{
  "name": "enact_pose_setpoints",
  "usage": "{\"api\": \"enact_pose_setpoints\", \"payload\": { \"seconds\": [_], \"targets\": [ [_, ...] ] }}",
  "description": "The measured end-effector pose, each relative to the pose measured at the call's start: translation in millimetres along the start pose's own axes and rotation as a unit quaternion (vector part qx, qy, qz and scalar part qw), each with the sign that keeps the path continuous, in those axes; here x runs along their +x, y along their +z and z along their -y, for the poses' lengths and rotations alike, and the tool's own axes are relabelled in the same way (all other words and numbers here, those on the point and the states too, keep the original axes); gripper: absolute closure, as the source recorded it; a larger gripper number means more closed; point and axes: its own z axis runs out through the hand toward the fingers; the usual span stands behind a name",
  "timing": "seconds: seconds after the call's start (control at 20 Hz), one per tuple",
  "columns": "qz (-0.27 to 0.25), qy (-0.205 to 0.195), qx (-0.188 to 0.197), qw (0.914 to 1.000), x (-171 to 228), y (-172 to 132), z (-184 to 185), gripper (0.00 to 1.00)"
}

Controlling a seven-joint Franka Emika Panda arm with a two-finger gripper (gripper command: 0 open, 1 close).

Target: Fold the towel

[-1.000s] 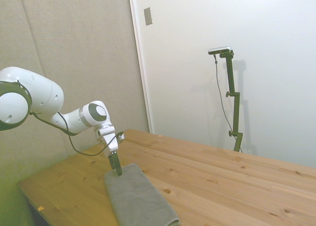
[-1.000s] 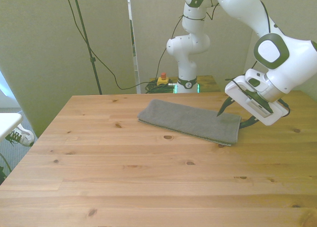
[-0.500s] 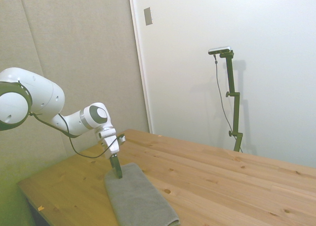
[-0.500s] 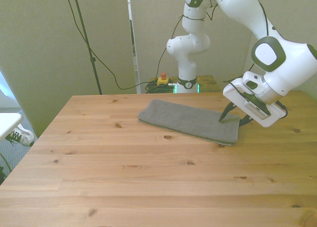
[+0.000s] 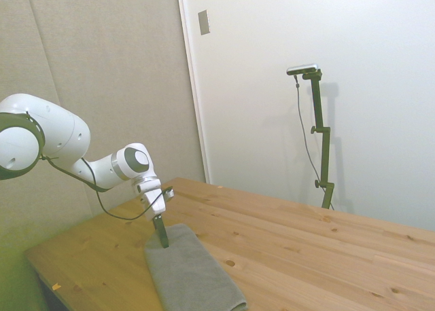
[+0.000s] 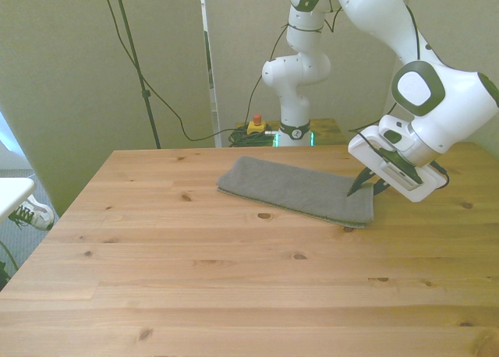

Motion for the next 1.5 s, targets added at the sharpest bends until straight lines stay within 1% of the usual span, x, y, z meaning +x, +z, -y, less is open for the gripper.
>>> {"api": "enact_pose_setpoints", "payload": {
  "seconds": [0.25, 0.7, 1.1, 1.3, 1.5],
  "targets": [
    [-0.002, 0.005, 0.016, 0.9999, 9.8, -18.6, -18.4, 1.0],
    [-0.003, 0.014, 0.054, 0.9984, 29.2, -48.2, -70.9, 1.0],
    [0.005, 0.02, 0.08, 0.9966, 45.6, -58.4, -115.9, 1.0],
    [0.014, 0.029, 0.09, 0.9954, 57.2, -57.5, -132.8, 1.0],
    [0.026, 0.036, 0.105, 0.9935, 77.0, -53.1, -149.6, 1.0]
  ]
}}
